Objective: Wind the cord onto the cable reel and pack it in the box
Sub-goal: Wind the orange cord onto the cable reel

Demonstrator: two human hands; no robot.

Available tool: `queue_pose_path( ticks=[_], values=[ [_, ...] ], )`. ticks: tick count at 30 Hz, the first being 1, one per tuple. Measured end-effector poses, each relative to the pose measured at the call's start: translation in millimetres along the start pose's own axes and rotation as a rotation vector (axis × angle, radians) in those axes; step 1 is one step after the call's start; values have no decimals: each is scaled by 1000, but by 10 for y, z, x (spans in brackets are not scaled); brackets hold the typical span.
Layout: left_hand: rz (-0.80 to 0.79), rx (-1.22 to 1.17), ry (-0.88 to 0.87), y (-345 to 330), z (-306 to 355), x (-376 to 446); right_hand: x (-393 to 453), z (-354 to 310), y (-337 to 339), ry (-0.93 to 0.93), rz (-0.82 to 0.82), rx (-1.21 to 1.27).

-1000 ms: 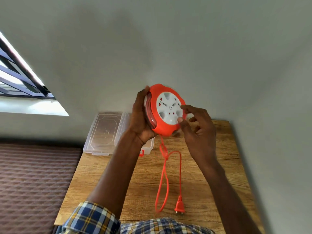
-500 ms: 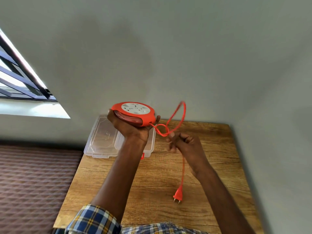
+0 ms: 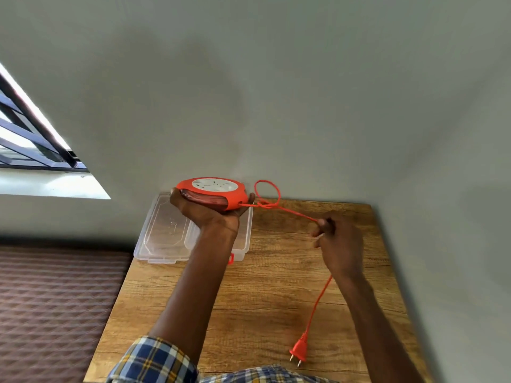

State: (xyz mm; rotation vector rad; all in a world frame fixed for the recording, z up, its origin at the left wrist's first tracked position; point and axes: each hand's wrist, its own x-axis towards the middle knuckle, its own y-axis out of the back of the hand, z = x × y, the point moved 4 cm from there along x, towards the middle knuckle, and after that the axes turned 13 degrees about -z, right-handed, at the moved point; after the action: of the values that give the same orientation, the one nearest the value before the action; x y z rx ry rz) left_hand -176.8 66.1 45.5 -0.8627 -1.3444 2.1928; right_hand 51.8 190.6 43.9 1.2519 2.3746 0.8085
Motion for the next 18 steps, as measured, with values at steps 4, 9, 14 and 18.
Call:
queue_pose_path(
  ticks=[4, 9, 14, 18],
  values=[
    [16, -8, -27, -14, 44, -40, 40, 182, 250, -131, 57, -298],
    [-14, 5, 15, -63, -95, -54, -91, -255, -267, 50, -561, 314],
    [-38, 35, 35, -102, -148, -78, -198, -573, -346, 281, -635, 296],
    [-20, 41, 42, -75, -135, -80, -273, -694, -151, 271, -765, 571]
  ],
)
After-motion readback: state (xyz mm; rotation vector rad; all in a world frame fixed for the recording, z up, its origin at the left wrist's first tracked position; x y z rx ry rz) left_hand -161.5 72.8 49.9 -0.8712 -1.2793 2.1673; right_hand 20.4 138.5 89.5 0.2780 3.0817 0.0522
